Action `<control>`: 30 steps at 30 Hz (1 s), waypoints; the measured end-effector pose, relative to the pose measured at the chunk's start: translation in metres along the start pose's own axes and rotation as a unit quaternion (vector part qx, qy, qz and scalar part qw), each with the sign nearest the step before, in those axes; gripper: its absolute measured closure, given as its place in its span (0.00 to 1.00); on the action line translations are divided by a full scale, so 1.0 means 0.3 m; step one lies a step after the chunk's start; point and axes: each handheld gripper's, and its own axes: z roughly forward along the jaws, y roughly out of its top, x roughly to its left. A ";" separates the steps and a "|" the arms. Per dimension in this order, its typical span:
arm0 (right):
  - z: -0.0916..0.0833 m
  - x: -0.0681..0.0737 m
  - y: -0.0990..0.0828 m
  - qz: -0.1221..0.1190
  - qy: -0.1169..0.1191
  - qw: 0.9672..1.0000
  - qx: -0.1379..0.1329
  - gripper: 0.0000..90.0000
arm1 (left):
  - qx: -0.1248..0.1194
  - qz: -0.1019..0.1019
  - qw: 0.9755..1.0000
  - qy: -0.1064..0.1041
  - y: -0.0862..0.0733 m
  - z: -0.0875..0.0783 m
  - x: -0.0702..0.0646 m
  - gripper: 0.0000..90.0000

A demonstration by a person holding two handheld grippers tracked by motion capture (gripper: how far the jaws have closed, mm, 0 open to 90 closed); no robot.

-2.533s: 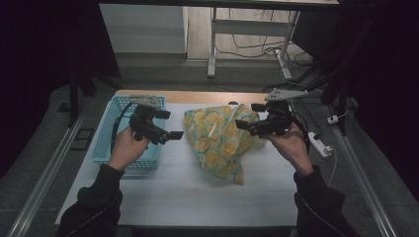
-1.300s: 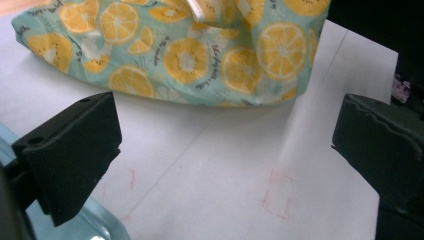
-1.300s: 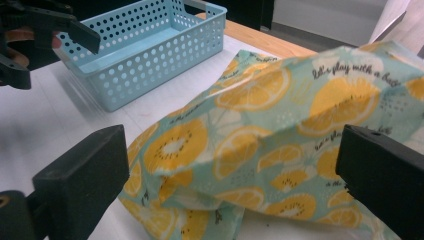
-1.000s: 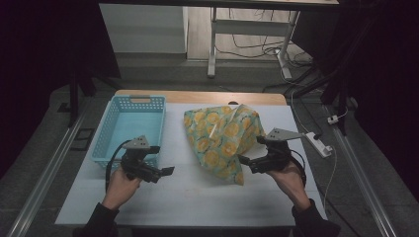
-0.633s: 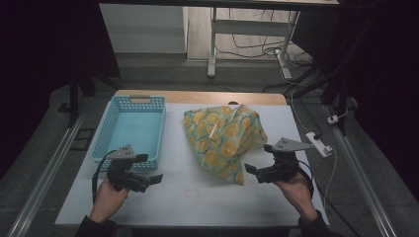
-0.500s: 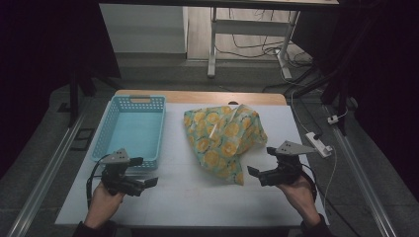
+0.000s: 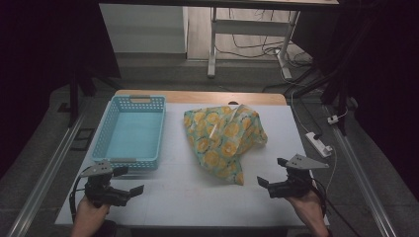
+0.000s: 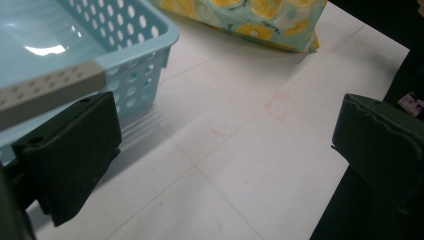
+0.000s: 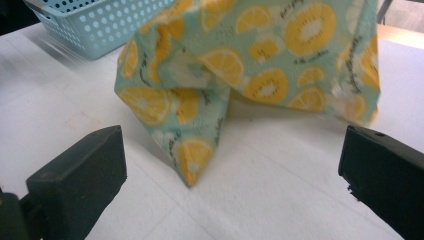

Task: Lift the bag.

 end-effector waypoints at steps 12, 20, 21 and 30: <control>-0.064 -0.019 -0.111 0.013 -0.042 0.999 0.003 0.00 | 0.001 -0.036 0.999 0.023 -0.087 -0.045 0.038 0.00; -0.089 -0.028 -0.180 0.024 -0.060 0.998 0.026 0.00 | 0.011 -0.045 0.998 0.044 -0.122 -0.057 0.043 0.00; -0.092 -0.030 -0.190 0.027 -0.061 0.997 0.029 0.00 | 0.012 -0.047 0.998 0.046 -0.125 -0.058 0.043 0.00; -0.111 -0.031 -0.255 0.047 -0.061 0.995 0.062 0.00 | 0.044 -0.047 0.996 0.064 -0.154 -0.054 0.041 0.00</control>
